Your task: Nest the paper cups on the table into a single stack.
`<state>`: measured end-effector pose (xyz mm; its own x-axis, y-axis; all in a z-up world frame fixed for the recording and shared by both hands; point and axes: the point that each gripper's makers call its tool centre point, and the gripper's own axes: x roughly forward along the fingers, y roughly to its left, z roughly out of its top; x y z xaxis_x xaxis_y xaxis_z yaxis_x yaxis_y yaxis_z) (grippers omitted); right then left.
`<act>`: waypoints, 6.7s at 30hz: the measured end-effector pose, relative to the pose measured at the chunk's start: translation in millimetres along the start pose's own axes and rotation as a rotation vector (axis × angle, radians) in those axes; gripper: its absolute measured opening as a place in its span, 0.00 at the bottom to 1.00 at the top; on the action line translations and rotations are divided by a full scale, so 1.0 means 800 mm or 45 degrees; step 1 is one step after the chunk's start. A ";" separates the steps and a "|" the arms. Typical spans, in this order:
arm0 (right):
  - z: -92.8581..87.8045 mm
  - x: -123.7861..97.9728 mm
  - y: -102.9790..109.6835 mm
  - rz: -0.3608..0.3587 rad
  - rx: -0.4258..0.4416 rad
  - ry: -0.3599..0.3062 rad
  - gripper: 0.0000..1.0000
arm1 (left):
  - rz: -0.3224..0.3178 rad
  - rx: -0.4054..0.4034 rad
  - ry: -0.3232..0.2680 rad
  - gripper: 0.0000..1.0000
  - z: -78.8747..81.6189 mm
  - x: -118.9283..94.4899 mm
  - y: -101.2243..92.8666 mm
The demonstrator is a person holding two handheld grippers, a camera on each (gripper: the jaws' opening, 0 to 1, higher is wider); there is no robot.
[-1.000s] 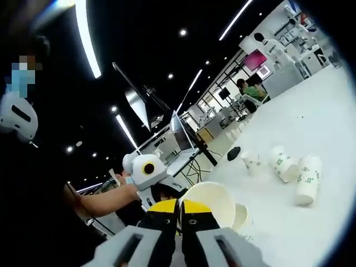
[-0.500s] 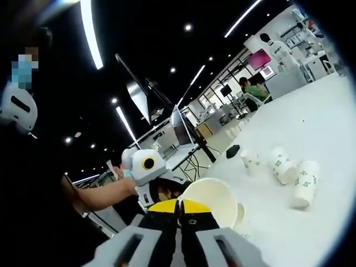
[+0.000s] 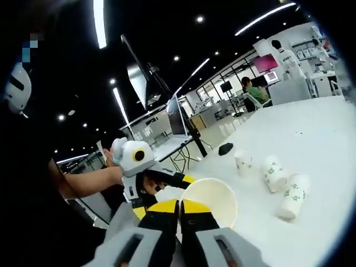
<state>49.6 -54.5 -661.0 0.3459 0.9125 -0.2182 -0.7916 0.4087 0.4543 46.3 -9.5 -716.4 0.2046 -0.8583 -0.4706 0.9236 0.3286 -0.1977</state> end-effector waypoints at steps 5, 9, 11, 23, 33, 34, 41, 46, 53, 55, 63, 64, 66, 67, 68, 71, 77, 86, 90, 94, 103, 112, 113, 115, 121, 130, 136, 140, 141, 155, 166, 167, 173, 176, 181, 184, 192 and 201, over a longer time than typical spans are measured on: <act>-0.007 0.005 -0.008 -0.056 -0.072 0.053 0.00 | 0.030 -0.005 -0.012 0.85 -0.002 -0.004 0.001; -0.009 0.007 -0.013 -0.086 -0.116 0.075 0.00 | 0.051 0.009 -0.007 0.93 -0.005 -0.005 0.001; -0.009 0.008 -0.015 -0.093 -0.130 0.083 0.00 | 0.052 0.013 -0.003 0.94 -0.006 -0.005 0.000; -0.020 0.018 -0.022 -0.118 -0.247 0.179 0.00 | 0.094 -0.016 -0.053 0.97 -0.005 -0.007 0.001; -0.035 0.030 -0.027 -0.155 -0.411 0.284 0.00 | 0.106 -0.039 -0.064 0.96 -0.009 -0.007 -0.004; -0.038 0.032 -0.027 -0.154 -0.439 0.299 0.00 | 0.104 -0.039 -0.063 0.96 -0.010 -0.006 -0.006; -0.048 0.043 -0.025 -0.150 -0.530 0.368 0.00 | 0.099 -0.031 -0.053 0.96 -0.012 -0.004 -0.009; -0.058 0.050 -0.024 -0.141 -0.589 0.432 0.00 | 0.100 -0.031 -0.048 0.95 -0.013 -0.005 -0.009; -0.069 0.058 -0.025 -0.122 -0.586 0.485 0.00 | 0.111 -0.029 -0.042 0.94 -0.015 -0.006 -0.009; -0.072 0.060 -0.027 -0.120 -0.591 0.506 0.00 | 0.112 -0.032 -0.042 0.94 -0.015 -0.007 -0.009; -0.087 0.070 -0.035 -0.112 -0.617 0.586 0.00 | 0.125 -0.041 -0.029 0.92 -0.022 -0.009 -0.010; -0.090 0.072 -0.037 -0.108 -0.619 0.590 0.00 | 0.127 -0.043 -0.029 0.91 -0.023 -0.009 -0.010; -0.094 0.074 -0.038 -0.101 -0.612 0.605 0.00 | 0.131 -0.047 -0.028 0.91 -0.024 -0.010 -0.010; -0.097 0.076 -0.039 -0.098 -0.615 0.611 0.00 | 0.132 -0.050 -0.025 0.91 -0.025 -0.010 -0.010; -0.099 0.077 -0.039 -0.096 -0.613 0.615 0.00 | 0.133 -0.050 -0.023 0.90 -0.026 -0.010 -0.009; -0.104 0.080 -0.041 -0.091 -0.602 0.626 0.00 | 0.136 -0.051 -0.017 0.90 -0.028 -0.010 -0.009; -0.108 0.085 -0.041 -0.081 -0.539 0.611 0.01 | 0.140 -0.055 -0.007 0.89 -0.030 -0.010 -0.009; -0.117 0.087 -0.042 -0.071 -0.536 0.633 0.01 | 0.143 -0.059 0.002 0.88 -0.033 -0.009 -0.008; -0.119 0.089 -0.043 -0.071 -0.510 0.619 0.01 | 0.142 -0.061 0.006 0.88 -0.034 -0.009 -0.008; -0.119 0.089 -0.043 -0.072 -0.474 0.600 0.01 | 0.141 -0.061 0.010 0.88 -0.035 -0.009 -0.008; -0.117 0.087 -0.041 -0.073 -0.409 0.572 0.02 | 0.147 -0.054 0.002 0.88 -0.031 -0.009 -0.006; -0.115 0.090 -0.039 -0.067 -0.439 0.576 0.05 | 0.159 -0.057 -0.003 0.88 -0.031 -0.011 -0.006; -0.114 0.090 -0.039 -0.068 -0.441 0.574 0.06 | 0.161 -0.060 -0.005 0.88 -0.031 -0.012 -0.005; -0.110 0.088 -0.040 -0.074 -0.440 0.563 0.07 | 0.166 -0.061 -0.007 0.88 -0.031 -0.012 -0.004; -0.097 0.080 -0.042 -0.095 -0.437 0.525 0.11 | 0.177 -0.065 -0.020 0.88 -0.027 -0.014 -0.002; -0.067 0.064 -0.057 -0.167 -0.414 0.425 0.16 | 0.197 -0.064 -0.041 0.89 -0.021 -0.014 0.004; -0.055 0.051 -0.083 -0.281 -0.444 0.407 0.22 | 0.211 -0.063 -0.060 0.90 -0.016 -0.015 0.008; -0.050 0.042 -0.099 -0.345 -0.452 0.393 0.27 | 0.230 -0.065 -0.071 0.91 -0.014 -0.017 0.012; -0.048 0.040 -0.103 -0.363 -0.451 0.389 0.28 | 0.234 -0.065 -0.075 0.91 -0.014 -0.017 0.013; -0.040 0.029 -0.151 -0.543 -0.477 0.400 0.46 | 0.298 -0.076 -0.111 0.95 -0.011 -0.027 0.021; -0.038 0.016 -0.201 -0.692 -0.392 0.379 0.58 | 0.346 -0.085 -0.129 0.96 -0.011 -0.037 0.029; -0.039 0.015 -0.206 -0.708 -0.380 0.381 0.58 | 0.349 -0.084 -0.130 0.96 -0.011 -0.037 0.029; -0.039 0.011 -0.222 -0.773 -0.332 0.377 0.61 | 0.359 -0.086 -0.137 0.96 -0.010 -0.038 0.031; -0.041 0.011 -0.233 -0.806 -0.297 0.371 0.62 | 0.363 -0.085 -0.138 0.96 -0.010 -0.038 0.032; -0.043 0.012 -0.248 -0.849 -0.264 0.367 0.63 | 0.373 -0.086 -0.140 0.96 -0.010 -0.041 0.034; -0.046 0.013 -0.257 -0.872 -0.231 0.366 0.62 | 0.381 -0.086 -0.143 0.96 -0.010 -0.042 0.035; -0.056 0.017 -0.285 -0.938 -0.128 0.349 0.61 | 0.401 -0.095 -0.174 0.97 -0.007 -0.047 0.038; -0.067 0.017 -0.302 -1.015 0.064 0.304 0.56 | 0.386 -0.084 -0.191 0.99 -0.005 -0.049 0.033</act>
<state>218.3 -141.5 -820.1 0.6725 0.3234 -0.6656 -0.3290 0.9363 0.1226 61.5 34.1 -706.6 0.5165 -0.7646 -0.3856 0.7914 0.5982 -0.1259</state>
